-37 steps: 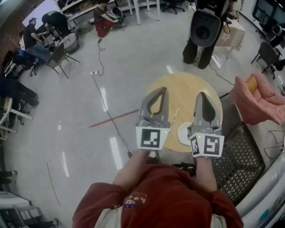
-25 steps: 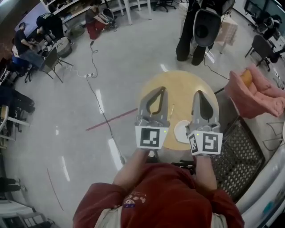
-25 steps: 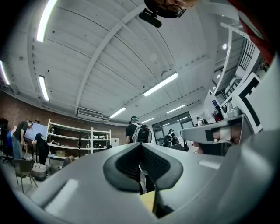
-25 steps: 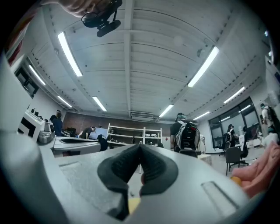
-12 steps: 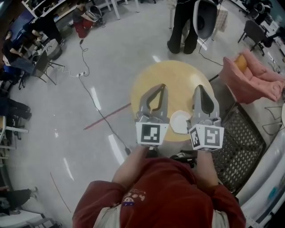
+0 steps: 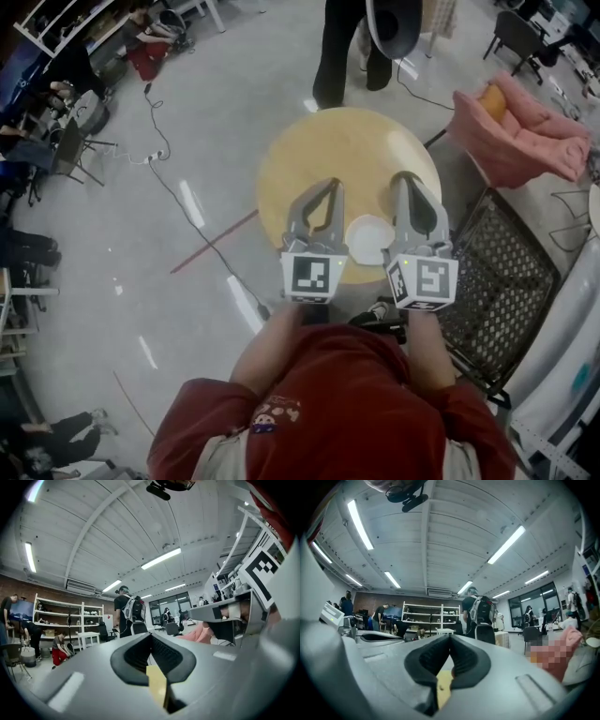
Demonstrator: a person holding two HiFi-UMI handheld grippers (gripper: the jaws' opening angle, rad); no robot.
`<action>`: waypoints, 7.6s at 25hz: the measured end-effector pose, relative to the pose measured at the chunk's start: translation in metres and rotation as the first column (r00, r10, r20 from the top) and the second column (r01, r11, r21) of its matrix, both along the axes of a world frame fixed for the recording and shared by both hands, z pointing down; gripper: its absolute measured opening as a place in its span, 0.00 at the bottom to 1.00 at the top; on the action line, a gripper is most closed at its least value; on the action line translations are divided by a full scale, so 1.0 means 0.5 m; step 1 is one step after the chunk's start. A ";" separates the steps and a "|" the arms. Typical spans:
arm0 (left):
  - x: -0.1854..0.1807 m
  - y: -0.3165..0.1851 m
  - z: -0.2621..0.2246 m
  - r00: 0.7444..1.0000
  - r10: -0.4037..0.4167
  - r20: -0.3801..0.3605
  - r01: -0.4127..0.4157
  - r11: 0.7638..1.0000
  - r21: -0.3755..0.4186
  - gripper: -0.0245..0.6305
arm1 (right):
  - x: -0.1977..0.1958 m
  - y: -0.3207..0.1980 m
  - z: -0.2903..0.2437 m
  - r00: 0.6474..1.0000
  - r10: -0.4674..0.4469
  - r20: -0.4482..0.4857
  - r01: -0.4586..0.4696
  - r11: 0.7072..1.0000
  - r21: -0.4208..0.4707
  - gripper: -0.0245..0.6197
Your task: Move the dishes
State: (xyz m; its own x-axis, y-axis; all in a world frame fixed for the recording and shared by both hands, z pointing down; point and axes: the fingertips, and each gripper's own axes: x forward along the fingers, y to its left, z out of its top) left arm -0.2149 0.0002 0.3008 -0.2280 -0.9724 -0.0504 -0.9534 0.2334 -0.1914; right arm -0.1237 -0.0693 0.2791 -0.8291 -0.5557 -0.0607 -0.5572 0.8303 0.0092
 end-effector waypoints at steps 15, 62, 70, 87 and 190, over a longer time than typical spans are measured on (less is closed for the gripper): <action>0.057 -0.045 0.154 0.996 0.058 -0.072 -0.069 0.982 -0.174 0.11 | 0.078 -0.034 0.194 0.979 0.085 -0.187 -0.112 0.984 -0.137 0.04; 0.112 -0.014 0.673 0.946 -0.013 -0.323 -0.242 0.633 -0.735 0.40 | 0.152 0.006 0.732 0.772 -0.200 -0.604 -0.278 0.748 -0.603 0.27; 0.136 -0.007 0.700 0.933 0.005 -0.359 -0.298 0.570 -0.766 0.39 | 0.148 0.031 0.756 0.769 -0.239 -0.593 -0.276 0.713 -0.645 0.27; 0.132 -0.018 0.670 0.944 0.014 -0.330 -0.273 0.597 -0.754 0.38 | 0.146 0.036 0.737 0.788 -0.214 -0.578 -0.265 0.729 -0.631 0.27; 0.905 -0.214 0.840 0.705 0.596 -0.384 -0.571 0.156 -0.806 0.39 | 0.930 -0.004 0.900 0.711 0.296 -0.638 -0.703 0.257 -0.664 0.27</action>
